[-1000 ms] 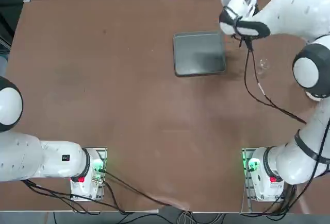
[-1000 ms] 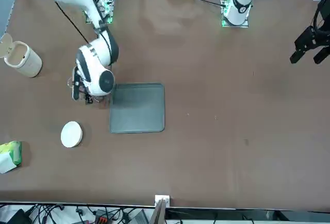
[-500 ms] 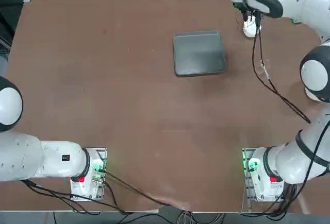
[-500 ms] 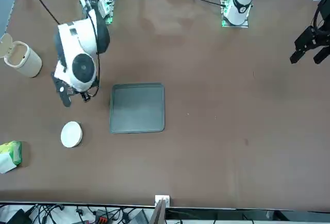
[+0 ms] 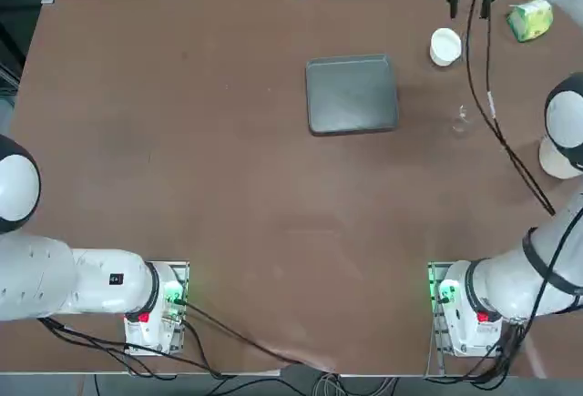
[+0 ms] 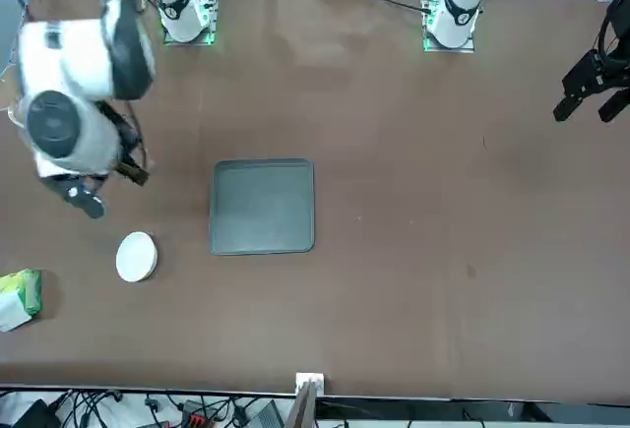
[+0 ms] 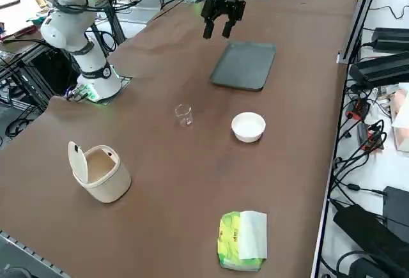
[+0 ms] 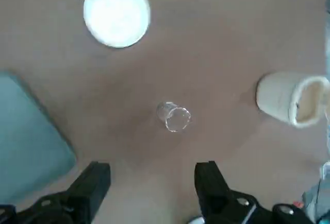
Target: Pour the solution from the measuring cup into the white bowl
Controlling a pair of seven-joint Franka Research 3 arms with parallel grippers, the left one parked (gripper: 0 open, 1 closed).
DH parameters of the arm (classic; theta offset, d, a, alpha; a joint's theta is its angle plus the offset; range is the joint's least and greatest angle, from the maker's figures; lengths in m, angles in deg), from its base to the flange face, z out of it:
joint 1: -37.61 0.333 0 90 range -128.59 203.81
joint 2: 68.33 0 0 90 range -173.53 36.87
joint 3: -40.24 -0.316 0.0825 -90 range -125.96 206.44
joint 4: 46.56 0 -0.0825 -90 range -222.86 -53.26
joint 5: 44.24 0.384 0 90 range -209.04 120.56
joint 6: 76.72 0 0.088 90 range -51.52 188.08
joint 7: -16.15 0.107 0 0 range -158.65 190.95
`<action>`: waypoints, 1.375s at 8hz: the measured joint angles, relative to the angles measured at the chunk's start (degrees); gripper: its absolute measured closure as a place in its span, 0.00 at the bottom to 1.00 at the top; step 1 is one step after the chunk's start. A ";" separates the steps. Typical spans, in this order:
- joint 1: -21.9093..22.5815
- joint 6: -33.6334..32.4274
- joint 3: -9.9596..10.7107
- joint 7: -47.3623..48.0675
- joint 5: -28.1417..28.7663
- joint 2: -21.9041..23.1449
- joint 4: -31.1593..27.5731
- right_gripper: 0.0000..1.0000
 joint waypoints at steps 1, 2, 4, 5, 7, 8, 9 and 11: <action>-3.30 -0.12 0.08 -9.18 4.26 1.25 0.27 0.00; -6.43 -0.03 0.18 -16.90 8.64 2.69 0.40 0.00; -8.94 0.03 0.26 -26.64 12.31 5.77 0.34 0.00; -8.75 0.06 0.11 -29.41 12.68 7.34 -0.09 0.00; -8.10 2.51 0.17 -31.39 13.18 11.17 -3.27 0.00; -7.20 4.52 1.56 -31.63 14.28 13.46 -5.88 0.00; -5.49 5.79 4.15 -32.29 15.32 15.84 -8.46 0.00; -2.92 8.10 7.98 -33.65 15.85 20.31 -12.74 0.00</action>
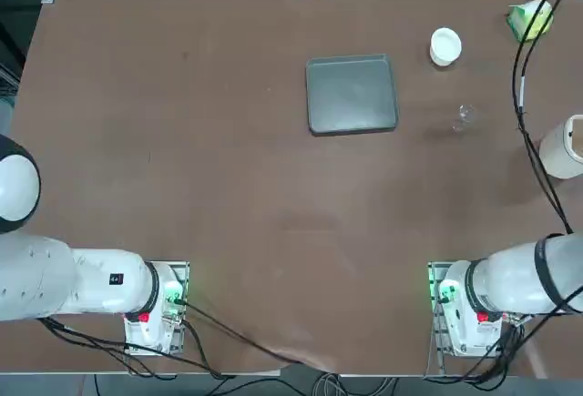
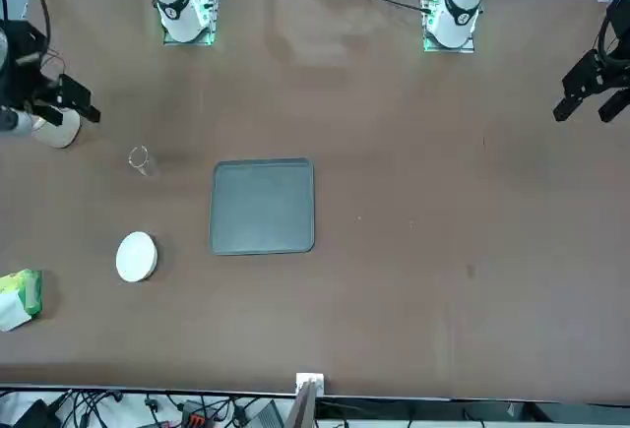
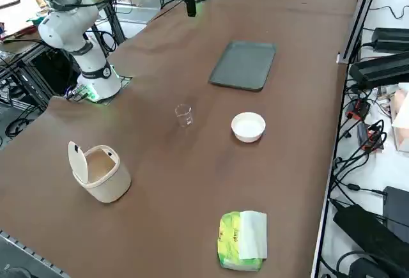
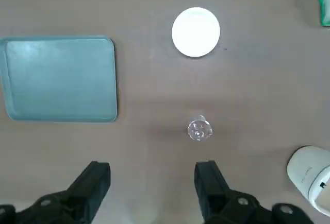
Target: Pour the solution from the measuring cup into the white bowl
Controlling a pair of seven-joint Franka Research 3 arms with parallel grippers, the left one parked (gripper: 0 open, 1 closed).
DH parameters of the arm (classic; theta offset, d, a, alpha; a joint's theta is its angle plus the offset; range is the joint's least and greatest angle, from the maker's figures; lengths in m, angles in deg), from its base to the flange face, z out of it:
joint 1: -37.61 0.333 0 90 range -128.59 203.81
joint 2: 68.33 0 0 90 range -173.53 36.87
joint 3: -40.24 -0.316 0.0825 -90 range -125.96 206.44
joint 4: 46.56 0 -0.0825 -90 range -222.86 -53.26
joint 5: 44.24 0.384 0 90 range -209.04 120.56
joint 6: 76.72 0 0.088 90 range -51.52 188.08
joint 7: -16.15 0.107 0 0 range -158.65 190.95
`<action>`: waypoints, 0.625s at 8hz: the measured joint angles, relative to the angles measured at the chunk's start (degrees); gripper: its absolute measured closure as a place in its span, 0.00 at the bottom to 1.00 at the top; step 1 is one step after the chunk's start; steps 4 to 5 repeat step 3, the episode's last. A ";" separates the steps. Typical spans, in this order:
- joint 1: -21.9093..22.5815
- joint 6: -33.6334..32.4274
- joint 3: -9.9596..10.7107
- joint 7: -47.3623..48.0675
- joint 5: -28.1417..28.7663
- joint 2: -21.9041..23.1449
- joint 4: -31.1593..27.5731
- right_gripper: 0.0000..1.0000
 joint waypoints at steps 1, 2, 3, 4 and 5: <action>0.37 0.46 0.27 0.00 0.00 1.37 -1.04 0.00; 0.79 0.91 0.26 0.00 -0.03 1.96 -1.04 0.00; 1.24 1.37 0.26 0.00 -0.13 2.05 -0.52 0.00; 1.24 1.37 0.26 0.00 -0.13 2.05 -0.52 0.00; 1.24 1.37 0.26 0.00 -0.13 2.05 -0.52 0.00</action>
